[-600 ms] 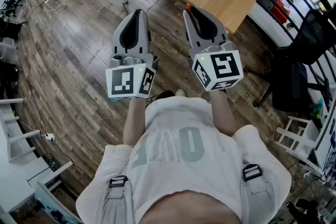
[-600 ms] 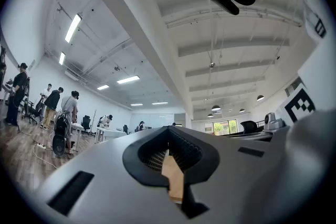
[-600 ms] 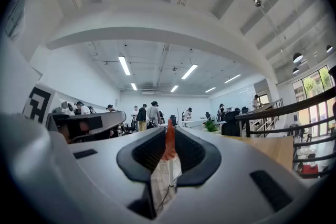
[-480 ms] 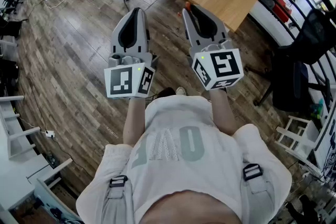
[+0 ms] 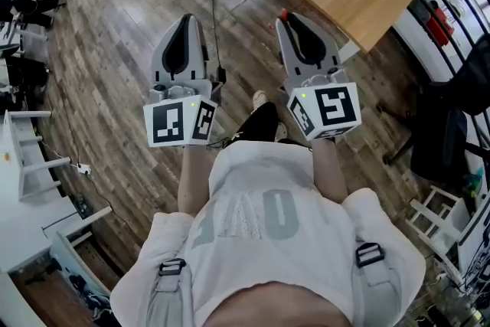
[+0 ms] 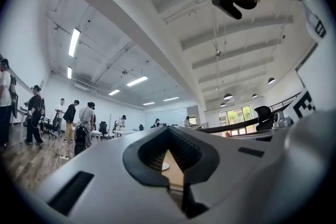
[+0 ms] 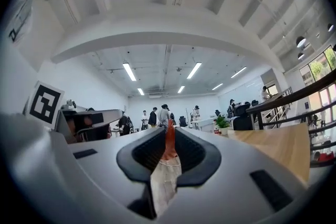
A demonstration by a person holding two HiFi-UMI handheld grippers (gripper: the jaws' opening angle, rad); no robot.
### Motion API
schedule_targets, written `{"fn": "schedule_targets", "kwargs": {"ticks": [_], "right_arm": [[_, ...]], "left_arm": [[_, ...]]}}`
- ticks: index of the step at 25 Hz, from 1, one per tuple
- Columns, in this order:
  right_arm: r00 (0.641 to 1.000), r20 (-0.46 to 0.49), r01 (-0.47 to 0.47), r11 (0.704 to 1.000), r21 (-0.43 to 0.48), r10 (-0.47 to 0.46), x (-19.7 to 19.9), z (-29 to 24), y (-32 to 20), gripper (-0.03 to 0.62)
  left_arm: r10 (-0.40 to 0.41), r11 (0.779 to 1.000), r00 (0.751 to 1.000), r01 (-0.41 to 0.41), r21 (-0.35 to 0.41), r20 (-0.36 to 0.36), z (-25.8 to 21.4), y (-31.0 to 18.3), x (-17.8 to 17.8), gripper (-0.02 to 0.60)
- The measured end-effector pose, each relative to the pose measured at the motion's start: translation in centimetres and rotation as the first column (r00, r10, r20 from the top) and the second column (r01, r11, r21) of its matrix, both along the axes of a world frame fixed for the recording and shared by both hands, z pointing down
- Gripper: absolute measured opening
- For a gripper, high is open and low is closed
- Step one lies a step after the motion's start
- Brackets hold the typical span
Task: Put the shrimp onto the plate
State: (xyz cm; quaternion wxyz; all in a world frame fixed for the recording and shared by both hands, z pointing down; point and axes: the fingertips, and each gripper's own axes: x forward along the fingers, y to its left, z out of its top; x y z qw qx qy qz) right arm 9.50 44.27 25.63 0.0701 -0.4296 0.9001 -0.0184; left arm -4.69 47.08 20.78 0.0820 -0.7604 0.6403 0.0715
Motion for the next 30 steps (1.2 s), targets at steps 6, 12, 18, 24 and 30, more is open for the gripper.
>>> {"fn": "schedule_targets", "kwargs": {"ticks": [6,12,18,24,30], "right_arm": [[1.000,0.014,-0.001,1.000,0.011,0.001,0.4,0.6,-2.0,0.063],[1.000,-0.009,-0.010,1.000,0.019,0.010,0.7,0.5,-6.8,0.063],[0.994,-0.100,-0.026,0.997,0.073,0.034,-0.9,-1.0,-13.2,0.063],[0.985,-0.156,-0.064,0.996,0.056,0.072,-3.0,-1.5,-21.3,0.063],[0.966,-0.223,-0.109,0.989,0.097,0.128,-5.9,-3.0,-29.7,0.063]], "left_arm": [[-0.004,1.000,1.000,0.004,-0.020,-0.019,1.5,-2.8,-0.9,0.006],[0.079,0.997,0.996,-0.079,0.002,-0.040,1.0,-8.2,1.0,0.006],[0.113,0.993,0.992,-0.111,0.044,-0.061,-0.8,-15.5,0.0,0.006],[0.137,0.989,0.987,-0.132,0.066,-0.080,-2.0,-24.4,-2.7,0.006],[0.191,0.979,0.977,-0.182,0.090,-0.097,-3.2,-33.4,-5.6,0.006]]}}
